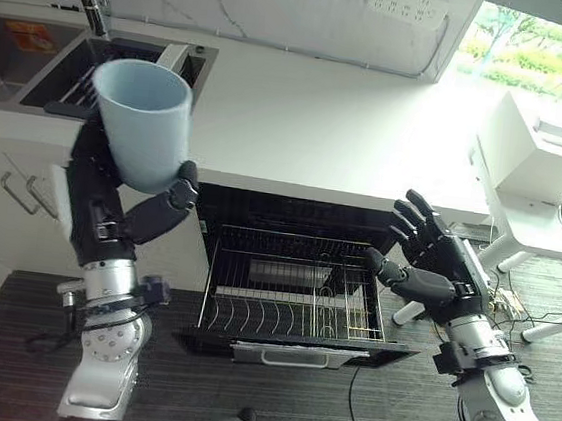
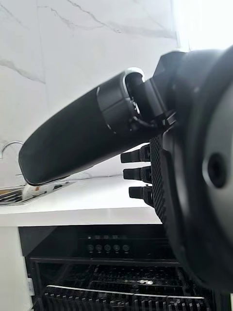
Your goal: Place the dishes in the dishwasher.
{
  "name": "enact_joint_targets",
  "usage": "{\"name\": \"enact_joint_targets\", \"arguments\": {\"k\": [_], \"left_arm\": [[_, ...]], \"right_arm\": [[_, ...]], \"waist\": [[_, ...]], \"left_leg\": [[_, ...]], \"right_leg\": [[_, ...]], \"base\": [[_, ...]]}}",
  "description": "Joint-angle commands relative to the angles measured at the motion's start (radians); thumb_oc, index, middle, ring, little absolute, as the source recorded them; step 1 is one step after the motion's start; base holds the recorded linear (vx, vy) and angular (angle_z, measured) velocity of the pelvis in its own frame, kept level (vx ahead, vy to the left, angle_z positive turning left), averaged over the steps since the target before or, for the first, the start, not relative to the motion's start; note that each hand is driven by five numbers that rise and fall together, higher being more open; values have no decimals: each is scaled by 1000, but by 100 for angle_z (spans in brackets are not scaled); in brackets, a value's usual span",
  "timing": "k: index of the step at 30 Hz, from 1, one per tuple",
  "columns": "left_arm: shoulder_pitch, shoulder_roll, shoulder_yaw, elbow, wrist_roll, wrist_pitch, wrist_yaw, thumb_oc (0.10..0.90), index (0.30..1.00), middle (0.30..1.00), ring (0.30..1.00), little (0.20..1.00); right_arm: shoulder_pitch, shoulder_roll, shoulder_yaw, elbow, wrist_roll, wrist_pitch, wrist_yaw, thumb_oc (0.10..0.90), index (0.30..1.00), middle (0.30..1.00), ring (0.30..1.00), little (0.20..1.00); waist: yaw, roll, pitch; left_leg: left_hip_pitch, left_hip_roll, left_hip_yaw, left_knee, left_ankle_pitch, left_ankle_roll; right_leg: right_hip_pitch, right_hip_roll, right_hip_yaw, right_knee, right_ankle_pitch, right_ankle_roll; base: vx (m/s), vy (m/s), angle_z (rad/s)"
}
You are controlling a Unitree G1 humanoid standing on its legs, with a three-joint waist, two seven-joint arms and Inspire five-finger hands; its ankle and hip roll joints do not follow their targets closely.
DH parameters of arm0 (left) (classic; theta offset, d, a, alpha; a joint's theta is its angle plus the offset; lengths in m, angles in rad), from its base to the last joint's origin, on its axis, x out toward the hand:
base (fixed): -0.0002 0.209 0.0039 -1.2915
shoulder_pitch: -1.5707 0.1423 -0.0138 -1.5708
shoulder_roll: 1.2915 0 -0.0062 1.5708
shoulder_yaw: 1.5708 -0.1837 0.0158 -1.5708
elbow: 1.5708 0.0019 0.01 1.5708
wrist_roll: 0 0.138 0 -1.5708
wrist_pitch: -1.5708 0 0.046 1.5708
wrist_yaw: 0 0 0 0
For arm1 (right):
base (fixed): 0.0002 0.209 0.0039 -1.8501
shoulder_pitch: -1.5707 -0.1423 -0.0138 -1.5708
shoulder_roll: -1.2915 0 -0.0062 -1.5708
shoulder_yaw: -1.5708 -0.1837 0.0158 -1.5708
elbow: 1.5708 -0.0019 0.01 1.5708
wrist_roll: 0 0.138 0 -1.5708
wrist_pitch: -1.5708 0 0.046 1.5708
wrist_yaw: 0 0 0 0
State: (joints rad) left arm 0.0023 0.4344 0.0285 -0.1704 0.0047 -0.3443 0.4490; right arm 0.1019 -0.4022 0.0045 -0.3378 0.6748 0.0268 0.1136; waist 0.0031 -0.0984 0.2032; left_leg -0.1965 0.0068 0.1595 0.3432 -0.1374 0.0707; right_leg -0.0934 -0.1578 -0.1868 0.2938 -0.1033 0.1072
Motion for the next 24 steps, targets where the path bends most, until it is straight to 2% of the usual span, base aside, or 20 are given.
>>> {"name": "enact_joint_targets", "arguments": {"k": [1, 7, 8, 9, 11, 12, 15, 18, 24], "left_arm": [[-137, 59, -29, -61, 108, -51, 62, 400, 300, 300, 300, 300], [-170, 46, -121, -43, 240, 20, 177, 400, 300, 300, 300, 300], [-176, 44, -132, -34, 250, 23, 189, 400, 300, 300, 300, 300], [-190, 42, -154, -14, 325, 18, 226, 400, 300, 300, 300, 300], [-231, 42, -214, 38, 392, 14, 311, 400, 300, 300, 300, 300], [-249, 30, -253, 59, 442, 10, 352, 400, 300, 300, 300, 300], [-278, 14, -301, 94, 463, -7, 395, 400, 300, 300, 300, 300], [-298, 1, -332, 108, 470, -21, 431, 400, 300, 300, 300, 300], [-298, -6, -353, 104, 478, -45, 455, 400, 300, 300, 300, 300]], "right_arm": [[-154, -9, -4, -45, 69, -149, 31, 800, 900, 900, 900, 900], [-253, -70, 38, -68, 153, -90, 37, 800, 900, 900, 900, 900], [-269, -74, 46, -70, 160, -80, 35, 800, 900, 900, 900, 900], [-300, -74, 61, -71, 182, -60, 39, 800, 900, 900, 900, 900], [-339, -63, 92, -71, 286, -36, 43, 800, 900, 900, 900, 900], [-350, -44, 123, -82, 278, -26, 40, 800, 900, 900, 900, 900], [-379, -18, 162, -60, 266, -9, 12, 800, 900, 900, 900, 900], [-409, -8, 188, -35, 256, 9, -15, 800, 900, 900, 900, 900], [-417, 3, 201, -4, 220, 5, -55, 800, 900, 900, 900, 900]], "waist": [[-8, 5, -22], [15, -1, -64], [16, 1, -69], [15, 5, -81], [2, 12, -95], [-3, 19, -103], [-8, 25, -117], [-8, 27, -125], [-6, 28, -129]], "left_leg": [[75, 40, -47, -43, -89, -64], [99, 63, 0, -43, -109, -81], [103, 65, 4, -43, -111, -83], [111, 69, 10, -43, -115, -88], [128, 75, 18, -43, -120, -95], [135, 75, 13, -43, -122, -98], [146, 74, 5, -43, -128, -101], [152, 73, -1, -43, -132, -103], [158, 69, -7, -43, -137, -100]], "right_leg": [[-33, 23, -6, 6, 28, 54], [-20, 33, -23, 6, -37, 25], [-16, 36, -22, 6, -43, 21], [-5, 43, -20, 6, -54, 11], [6, 47, -21, 6, -66, 1], [13, 51, -15, 6, -71, -2], [21, 56, -9, 6, -75, -6], [27, 58, -6, 6, -78, -7], [33, 56, -5, 6, -80, -6]], "base": [[25, -204, 18], [31, -151, 4], [51, -106, -22], [57, -122, -26], [65, -124, -14], [66, -90, -6], [64, -40, 0], [45, 7, 4], [7, 12, 3]]}}
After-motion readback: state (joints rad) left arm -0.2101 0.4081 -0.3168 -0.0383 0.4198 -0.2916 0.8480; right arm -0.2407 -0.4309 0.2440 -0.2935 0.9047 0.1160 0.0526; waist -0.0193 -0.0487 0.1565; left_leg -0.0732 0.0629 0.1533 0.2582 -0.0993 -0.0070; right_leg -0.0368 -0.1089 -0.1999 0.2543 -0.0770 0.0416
